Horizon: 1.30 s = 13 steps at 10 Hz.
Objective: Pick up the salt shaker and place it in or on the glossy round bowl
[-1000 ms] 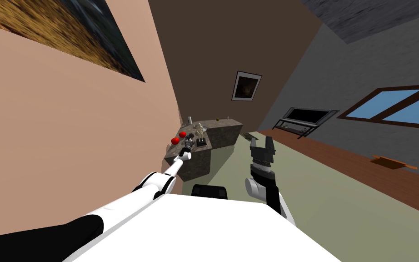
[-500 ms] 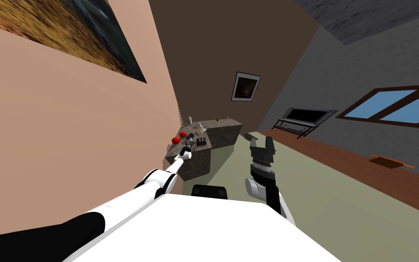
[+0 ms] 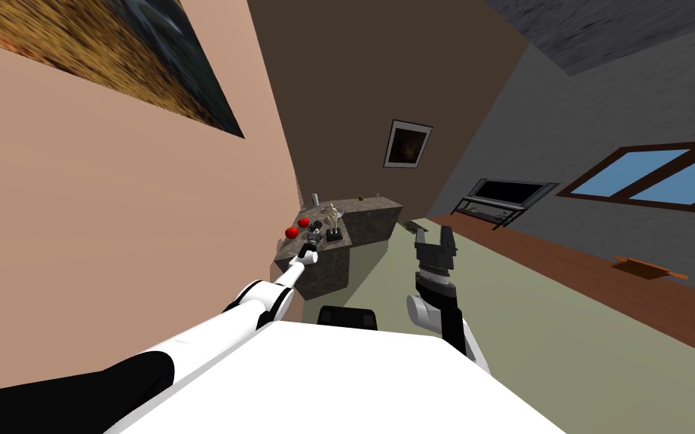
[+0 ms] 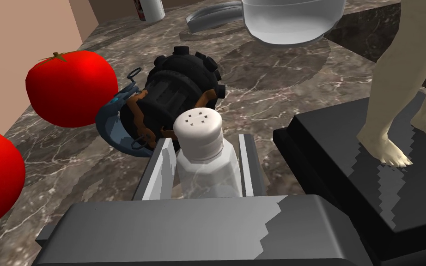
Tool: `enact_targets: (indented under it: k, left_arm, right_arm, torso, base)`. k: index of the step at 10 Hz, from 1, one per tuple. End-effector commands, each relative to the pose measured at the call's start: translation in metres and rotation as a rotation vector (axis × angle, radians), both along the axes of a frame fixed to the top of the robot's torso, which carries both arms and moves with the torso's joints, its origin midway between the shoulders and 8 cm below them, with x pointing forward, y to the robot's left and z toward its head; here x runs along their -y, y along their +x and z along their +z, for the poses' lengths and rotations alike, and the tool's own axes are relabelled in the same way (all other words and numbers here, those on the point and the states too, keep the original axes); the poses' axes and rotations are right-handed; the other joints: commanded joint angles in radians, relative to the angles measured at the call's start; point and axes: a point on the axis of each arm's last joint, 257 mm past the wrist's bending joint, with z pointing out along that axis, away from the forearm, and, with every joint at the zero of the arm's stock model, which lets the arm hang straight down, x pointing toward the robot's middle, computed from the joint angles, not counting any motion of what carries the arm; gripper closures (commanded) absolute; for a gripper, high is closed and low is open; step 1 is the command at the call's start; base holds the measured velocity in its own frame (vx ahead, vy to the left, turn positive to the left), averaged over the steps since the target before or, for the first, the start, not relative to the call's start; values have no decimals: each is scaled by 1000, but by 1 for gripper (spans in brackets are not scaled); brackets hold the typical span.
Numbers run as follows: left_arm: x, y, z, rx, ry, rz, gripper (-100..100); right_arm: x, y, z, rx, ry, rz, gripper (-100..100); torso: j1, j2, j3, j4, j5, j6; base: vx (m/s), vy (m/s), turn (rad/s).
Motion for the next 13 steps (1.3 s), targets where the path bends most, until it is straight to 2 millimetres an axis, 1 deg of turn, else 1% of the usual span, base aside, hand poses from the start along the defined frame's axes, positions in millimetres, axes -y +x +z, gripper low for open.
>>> enact_targets:
  k: [1,2,3,4,5,7,8,9,10,11,12,13]
  left_arm:
    - [-4,-12,-13,-23,11,8,100]
    - [-7,-17,-18,-28,10,11,100]
    - [-4,-15,-8,-3,8,6,100]
    - [-8,-26,-22,-31,19,12,100]
    - [-9,-32,-22,-26,17,13,100]
    - [-7,-31,-13,-2,14,9,100]
    - [-10,-44,-26,-28,23,13,100]
    - [-11,-50,-25,-18,20,14,100]
    - [-9,-48,-17,-2,18,10,100]
    - [-10,-61,-30,-31,26,12,100]
    - [-12,-66,-32,-31,24,14,100]
    - [-11,-68,-27,-18,22,13,100]
  right_arm:
    - [0,0,0,0,0,0,0]
    - [0,0,0,0,0,0,0]
    - [0,0,0,0,0,0,0]
    - [0,0,0,0,0,0,0]
    - [0,0,0,0,0,0,0]
    - [0,0,0,0,0,0,0]
    - [0,0,0,0,0,0,0]
    - [0,0,0,0,0,0,0]
    - [0,0,0,0,0,0,0]
    - [0,0,0,0,0,0,0]
    - [0,0,0,0,0,0,0]
    - [0,0,0,0,0,0,0]
  torso:
    - [0,0,0,0,0,0]
    - [0,-3,-2,-2,1,-2]
    - [2,-5,-5,-4,1,-3]
    - [3,-5,-5,-4,1,-3]
    - [4,-6,-6,-6,2,-4]
    - [6,-7,-8,-9,3,-4]
    - [6,-6,-7,-8,3,-4]
    - [7,-8,-8,-9,4,-5]
    - [7,-9,-10,-11,4,-6]
    - [8,-8,-10,-11,4,-6]
    - [9,-9,-11,-13,5,-6]
    - [10,-10,-12,-15,6,-7]
  base:
    - [68,-11,0]
    - [82,-5,15]
    - [38,2,13]
    - [62,1,5]
    - [74,0,9]
    - [16,0,3]
    - [51,1,12]
    - [71,-4,-1]
    - [30,-3,10]
    - [58,3,19]
    - [66,-1,3]
    - [32,-4,2]
